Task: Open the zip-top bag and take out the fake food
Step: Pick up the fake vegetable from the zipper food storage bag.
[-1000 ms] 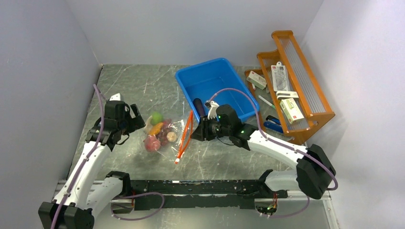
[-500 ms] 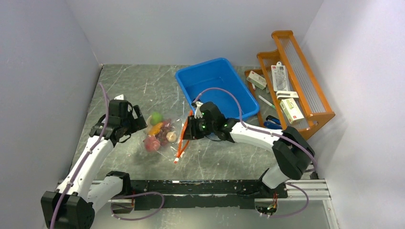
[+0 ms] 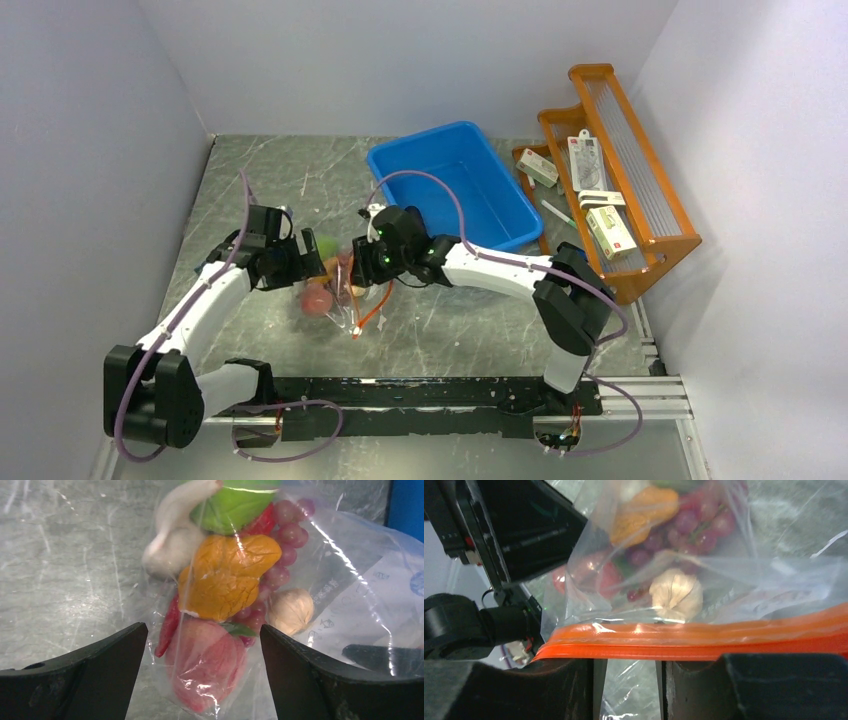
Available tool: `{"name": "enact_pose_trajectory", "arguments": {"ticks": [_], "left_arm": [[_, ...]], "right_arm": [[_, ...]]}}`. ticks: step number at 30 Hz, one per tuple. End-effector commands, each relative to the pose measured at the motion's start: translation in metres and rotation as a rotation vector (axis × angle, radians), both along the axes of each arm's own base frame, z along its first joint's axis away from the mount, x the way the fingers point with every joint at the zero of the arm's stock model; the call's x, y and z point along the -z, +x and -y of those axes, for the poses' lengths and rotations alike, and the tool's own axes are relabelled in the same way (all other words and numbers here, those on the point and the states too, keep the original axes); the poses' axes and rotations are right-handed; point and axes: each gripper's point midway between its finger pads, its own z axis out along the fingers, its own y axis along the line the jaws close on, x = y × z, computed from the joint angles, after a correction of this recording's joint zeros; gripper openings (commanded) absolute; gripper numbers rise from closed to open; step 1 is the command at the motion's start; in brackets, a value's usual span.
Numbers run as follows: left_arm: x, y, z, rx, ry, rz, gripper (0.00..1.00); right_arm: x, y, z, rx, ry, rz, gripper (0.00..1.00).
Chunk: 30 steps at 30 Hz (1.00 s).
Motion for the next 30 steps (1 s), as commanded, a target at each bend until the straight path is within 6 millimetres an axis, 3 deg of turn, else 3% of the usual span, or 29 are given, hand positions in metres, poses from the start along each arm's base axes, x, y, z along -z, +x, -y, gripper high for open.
{"name": "enact_pose_trajectory", "arguments": {"ticks": [1,4,10,17,22,23,24,25,28,30], "left_arm": [[-0.003,0.004,0.014,0.069,-0.063,0.013,0.94],[0.001,0.003,0.013,0.066,-0.06,-0.001,0.86],[0.005,0.002,0.012,0.058,-0.051,-0.016,0.66],[0.005,0.002,0.011,0.054,-0.048,-0.014,0.51],[0.002,0.003,0.011,0.056,-0.05,-0.005,0.49],[0.002,0.003,0.011,0.054,-0.049,-0.003,0.49],[0.001,0.003,0.011,0.054,-0.049,-0.002,0.5],[0.0,0.003,0.011,0.057,-0.051,0.004,0.5],[-0.002,0.003,0.011,0.057,-0.051,0.012,0.5],[-0.002,0.003,0.011,0.054,-0.05,0.011,0.5]], "right_arm": [[0.019,0.017,0.002,0.029,-0.095,0.071,0.38],[0.048,0.017,0.005,-0.005,-0.247,0.001,0.39],[0.064,0.02,0.005,-0.017,-0.334,-0.002,0.42],[0.076,0.018,0.029,0.0,-0.45,0.023,0.45],[0.064,0.021,0.034,0.008,-0.43,0.1,0.5],[0.061,0.019,0.03,-0.01,-0.396,0.104,0.55],[0.058,0.019,0.024,-0.02,-0.355,0.092,0.74],[0.058,0.017,0.02,-0.038,-0.314,0.062,0.83],[0.057,0.012,0.009,-0.095,-0.183,-0.064,0.87],[0.049,0.018,0.008,-0.073,-0.154,-0.021,0.91]]}}
